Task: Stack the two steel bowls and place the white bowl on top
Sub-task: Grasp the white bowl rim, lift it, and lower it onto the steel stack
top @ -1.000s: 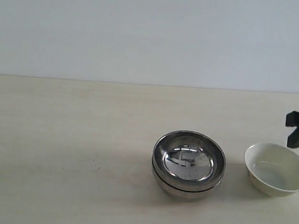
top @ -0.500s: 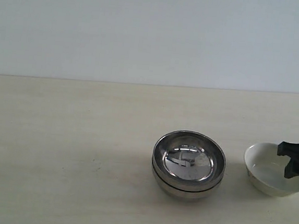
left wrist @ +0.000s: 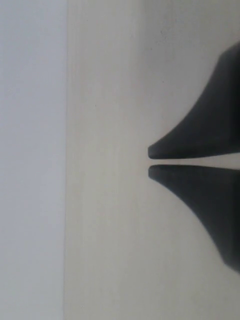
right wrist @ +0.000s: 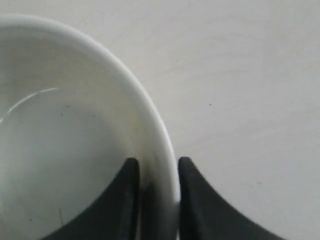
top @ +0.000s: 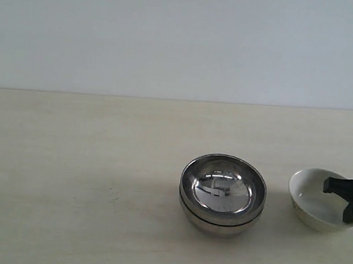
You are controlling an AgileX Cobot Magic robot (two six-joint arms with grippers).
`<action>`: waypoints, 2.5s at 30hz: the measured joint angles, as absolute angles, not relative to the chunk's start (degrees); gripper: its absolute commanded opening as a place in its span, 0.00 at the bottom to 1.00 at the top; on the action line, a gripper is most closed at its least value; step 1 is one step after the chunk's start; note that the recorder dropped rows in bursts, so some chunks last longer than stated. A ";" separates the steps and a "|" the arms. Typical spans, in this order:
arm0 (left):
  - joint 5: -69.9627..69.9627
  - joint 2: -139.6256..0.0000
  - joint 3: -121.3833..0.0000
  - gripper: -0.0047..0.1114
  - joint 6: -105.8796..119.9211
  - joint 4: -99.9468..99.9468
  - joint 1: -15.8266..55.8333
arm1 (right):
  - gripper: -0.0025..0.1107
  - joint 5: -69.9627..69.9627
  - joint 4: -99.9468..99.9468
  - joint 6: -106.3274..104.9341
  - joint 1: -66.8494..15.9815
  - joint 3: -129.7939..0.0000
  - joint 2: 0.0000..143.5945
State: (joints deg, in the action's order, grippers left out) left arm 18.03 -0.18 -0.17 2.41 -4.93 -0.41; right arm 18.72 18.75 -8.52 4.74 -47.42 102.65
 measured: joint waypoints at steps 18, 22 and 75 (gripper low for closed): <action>18.03 -0.18 -0.17 0.07 2.41 -4.93 -0.41 | 0.02 19.59 25.22 -13.60 4.97 -47.54 97.22; 18.03 -0.18 -0.17 0.07 2.41 -4.93 -0.41 | 0.02 21.01 32.23 -20.17 4.90 -47.54 95.02; 18.03 -0.18 -0.17 0.07 2.41 -4.93 -0.41 | 0.02 20.31 53.23 -42.01 -18.19 -51.80 100.12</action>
State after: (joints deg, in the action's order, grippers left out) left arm 18.03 -0.18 -0.17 2.41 -4.93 -0.41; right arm 20.31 53.23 -42.01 -18.19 -51.80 100.12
